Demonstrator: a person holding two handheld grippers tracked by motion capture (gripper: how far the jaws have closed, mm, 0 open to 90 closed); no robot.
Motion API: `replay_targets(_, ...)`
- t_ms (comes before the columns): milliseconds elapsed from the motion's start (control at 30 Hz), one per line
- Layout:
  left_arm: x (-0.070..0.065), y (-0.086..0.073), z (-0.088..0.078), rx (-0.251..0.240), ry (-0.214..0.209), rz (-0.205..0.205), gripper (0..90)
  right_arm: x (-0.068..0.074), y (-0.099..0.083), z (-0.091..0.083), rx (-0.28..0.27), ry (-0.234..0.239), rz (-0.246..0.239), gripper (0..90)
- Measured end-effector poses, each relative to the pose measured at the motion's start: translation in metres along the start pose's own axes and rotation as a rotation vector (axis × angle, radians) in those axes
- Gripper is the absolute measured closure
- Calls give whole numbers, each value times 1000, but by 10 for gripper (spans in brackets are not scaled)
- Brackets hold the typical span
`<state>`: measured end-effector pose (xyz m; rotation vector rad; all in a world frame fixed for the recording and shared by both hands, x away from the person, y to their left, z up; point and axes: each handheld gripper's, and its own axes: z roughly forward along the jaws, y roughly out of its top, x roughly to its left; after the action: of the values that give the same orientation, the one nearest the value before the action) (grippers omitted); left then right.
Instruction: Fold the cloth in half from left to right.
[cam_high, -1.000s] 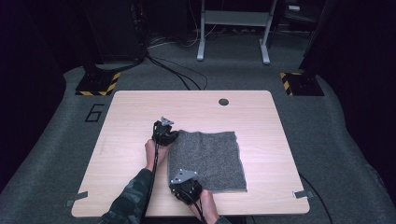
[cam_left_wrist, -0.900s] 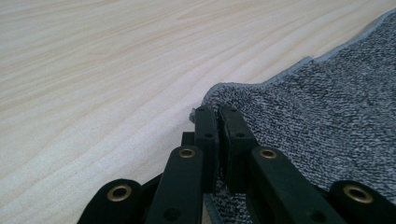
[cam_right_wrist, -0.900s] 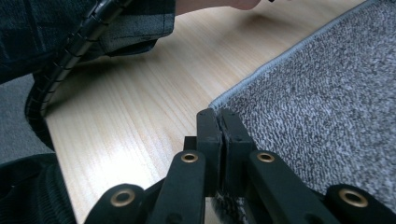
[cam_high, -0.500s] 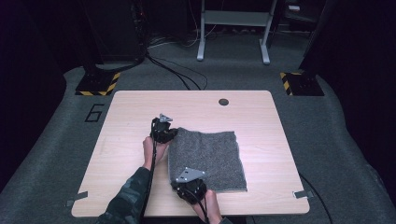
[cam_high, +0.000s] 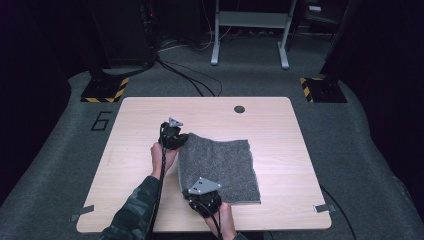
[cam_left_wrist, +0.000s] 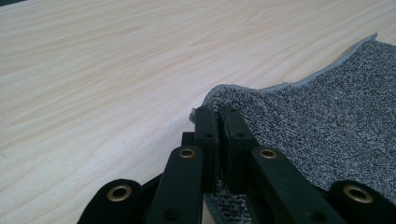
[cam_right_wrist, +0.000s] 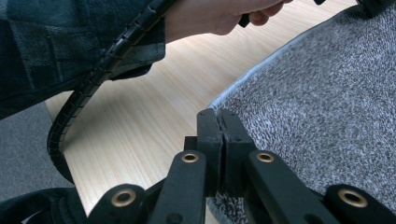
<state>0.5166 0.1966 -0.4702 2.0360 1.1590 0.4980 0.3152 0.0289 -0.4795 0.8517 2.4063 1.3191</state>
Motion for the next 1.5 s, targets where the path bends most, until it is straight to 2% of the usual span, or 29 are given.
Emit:
replay_targets(100,1,4,-2,-9,17,-12,863,2,2,0,-6,-1,-14,885)
replay_targets(233,4,10,-6,-16,60,-48,865,8,7,6,-23,-34,-38,886)
replay_targets(400,6,15,-10,-34,79,-73,866,15,13,11,-49,-54,-52,887)
replay_targets(567,7,27,-18,-49,93,-79,865,18,22,7,-95,-70,-60,887)
replay_targets(633,8,32,-22,-29,114,-44,866,18,26,3,-115,-79,-60,888)
replay_targets(733,10,40,-29,-25,133,-30,866,18,31,1,-135,-82,-46,888)
replay_targets(767,10,43,-33,-21,148,-13,865,19,34,-1,-141,-73,-47,888)
replay_targets(867,10,51,-39,-18,146,-4,865,21,39,-2,-169,-69,-34,887)
replay_targets(900,9,54,-39,-5,149,14,864,21,40,-3,-171,-68,-38,887)
replay_targets(933,8,56,-38,-1,143,18,865,21,41,-4,-185,-74,-38,887)
replay_targets(1033,0,61,-29,19,130,37,864,18,37,-7,-182,-85,-23,886)
replay_targets(1267,-20,66,-6,37,90,59,863,3,17,-18,-147,-131,2,883)
replay_targets(1300,-23,66,-2,36,87,59,862,0,15,-18,-142,-132,-3,883)
replay_targets(1333,-24,66,0,40,80,59,863,-2,11,-19,-133,-141,18,882)
replay_targets(1500,-31,64,18,57,52,48,862,-15,0,-21,-100,-156,47,882)
